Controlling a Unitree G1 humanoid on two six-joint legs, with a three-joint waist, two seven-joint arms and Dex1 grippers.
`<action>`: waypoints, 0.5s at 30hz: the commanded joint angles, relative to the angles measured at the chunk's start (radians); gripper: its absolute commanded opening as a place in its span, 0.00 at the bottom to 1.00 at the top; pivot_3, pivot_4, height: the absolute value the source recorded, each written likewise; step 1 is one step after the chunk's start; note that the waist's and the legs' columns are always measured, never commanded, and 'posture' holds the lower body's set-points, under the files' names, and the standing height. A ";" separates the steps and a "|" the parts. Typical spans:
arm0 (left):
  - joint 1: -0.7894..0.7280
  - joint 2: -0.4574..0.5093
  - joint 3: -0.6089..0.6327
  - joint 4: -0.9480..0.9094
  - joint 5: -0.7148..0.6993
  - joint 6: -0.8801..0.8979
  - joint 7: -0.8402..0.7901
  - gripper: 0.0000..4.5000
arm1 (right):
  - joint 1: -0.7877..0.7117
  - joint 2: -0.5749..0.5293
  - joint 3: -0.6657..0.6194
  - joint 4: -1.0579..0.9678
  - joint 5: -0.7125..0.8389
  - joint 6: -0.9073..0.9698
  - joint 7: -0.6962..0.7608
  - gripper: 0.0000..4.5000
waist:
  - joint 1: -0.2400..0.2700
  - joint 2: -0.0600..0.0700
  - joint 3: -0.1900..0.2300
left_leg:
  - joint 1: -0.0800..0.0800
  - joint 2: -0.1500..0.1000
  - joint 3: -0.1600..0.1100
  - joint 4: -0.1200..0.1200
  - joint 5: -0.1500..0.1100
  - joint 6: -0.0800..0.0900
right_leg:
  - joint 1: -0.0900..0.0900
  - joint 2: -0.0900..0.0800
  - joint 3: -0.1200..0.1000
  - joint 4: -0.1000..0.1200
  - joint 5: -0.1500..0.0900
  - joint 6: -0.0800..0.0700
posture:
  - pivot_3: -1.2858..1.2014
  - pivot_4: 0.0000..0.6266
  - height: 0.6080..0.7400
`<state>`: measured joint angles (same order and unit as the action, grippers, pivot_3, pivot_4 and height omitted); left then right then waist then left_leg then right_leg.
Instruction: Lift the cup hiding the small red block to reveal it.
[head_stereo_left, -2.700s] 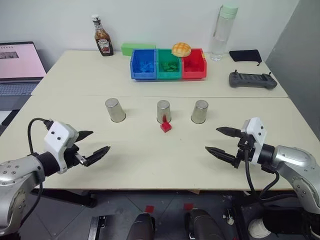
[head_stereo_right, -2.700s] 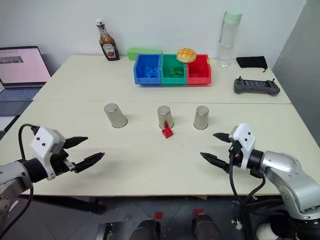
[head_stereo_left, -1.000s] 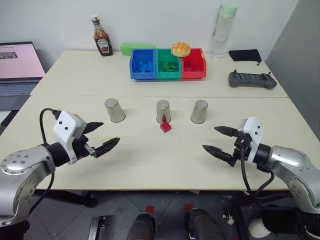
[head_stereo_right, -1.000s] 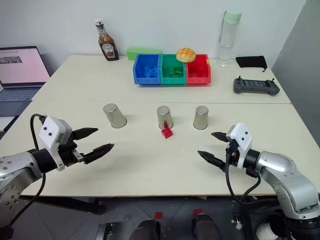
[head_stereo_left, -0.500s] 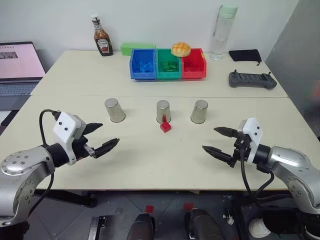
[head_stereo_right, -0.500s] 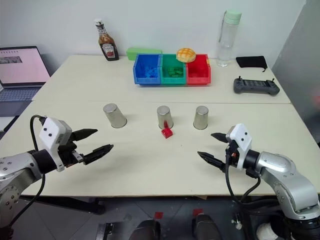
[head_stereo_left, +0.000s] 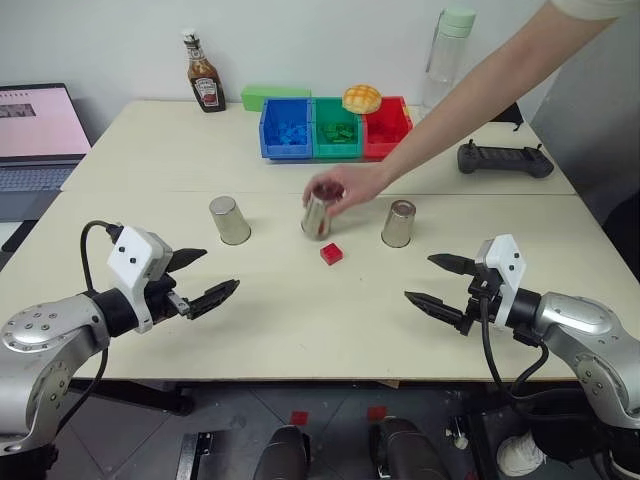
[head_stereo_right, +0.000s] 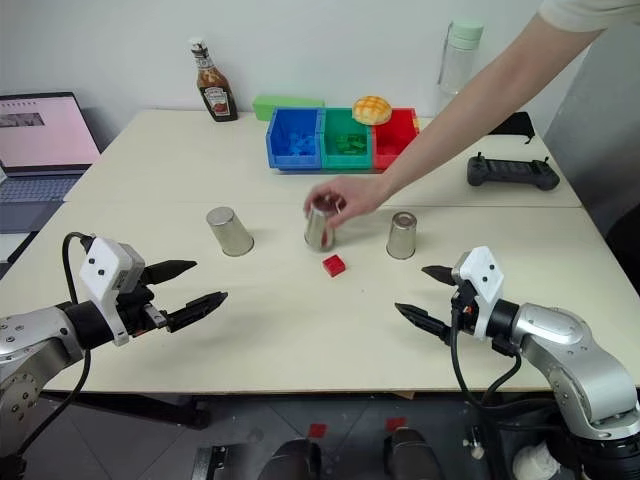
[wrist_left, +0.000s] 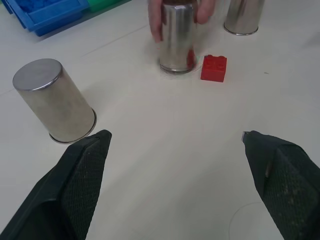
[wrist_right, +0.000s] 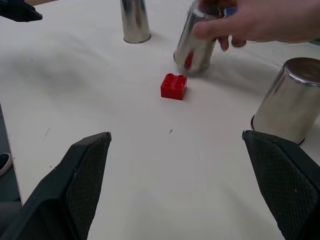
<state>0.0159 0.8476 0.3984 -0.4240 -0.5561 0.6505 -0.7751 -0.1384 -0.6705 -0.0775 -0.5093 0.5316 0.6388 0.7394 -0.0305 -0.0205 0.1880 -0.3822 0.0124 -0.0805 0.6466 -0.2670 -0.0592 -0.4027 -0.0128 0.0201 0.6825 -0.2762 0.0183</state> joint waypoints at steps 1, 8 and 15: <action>-0.007 0.016 0.017 -0.013 0.003 -0.011 -0.002 1.00 | -0.001 -0.005 -0.012 -0.042 0.014 -0.009 0.001 0.99 | 0.000 0.000 0.000 | 0.000 0.000 0.000 0.000 0.000 0.000 | 0.000 0.000 0.000 0.000 0.000 0.000 | 0.52 0.24 1.00; -0.009 0.019 0.017 -0.011 0.006 -0.008 -0.005 1.00 | 0.002 -0.005 -0.011 -0.036 0.012 -0.014 0.004 0.99 | 0.000 0.000 0.000 | 0.000 0.000 0.000 0.000 0.000 0.000 | 0.000 0.000 0.000 0.000 0.000 0.000 | 0.52 0.24 1.00; -0.008 0.025 0.017 -0.010 0.007 -0.007 -0.007 1.00 | 0.005 0.001 -0.004 -0.040 0.009 -0.016 -0.001 0.99 | 0.000 0.000 0.000 | 0.000 0.000 0.000 0.000 0.000 0.000 | 0.000 0.000 0.000 0.000 0.000 0.000 | 0.52 0.24 1.00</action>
<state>0.0156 0.8551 0.3984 -0.4224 -0.5494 0.6506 -0.7770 -0.1331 -0.6687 -0.0751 -0.5093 0.5314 0.6386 0.7391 -0.0306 -0.0205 0.1880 -0.3822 0.0124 -0.0805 0.6466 -0.2670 -0.0592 -0.4027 -0.0128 0.0201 0.6825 -0.2762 0.0183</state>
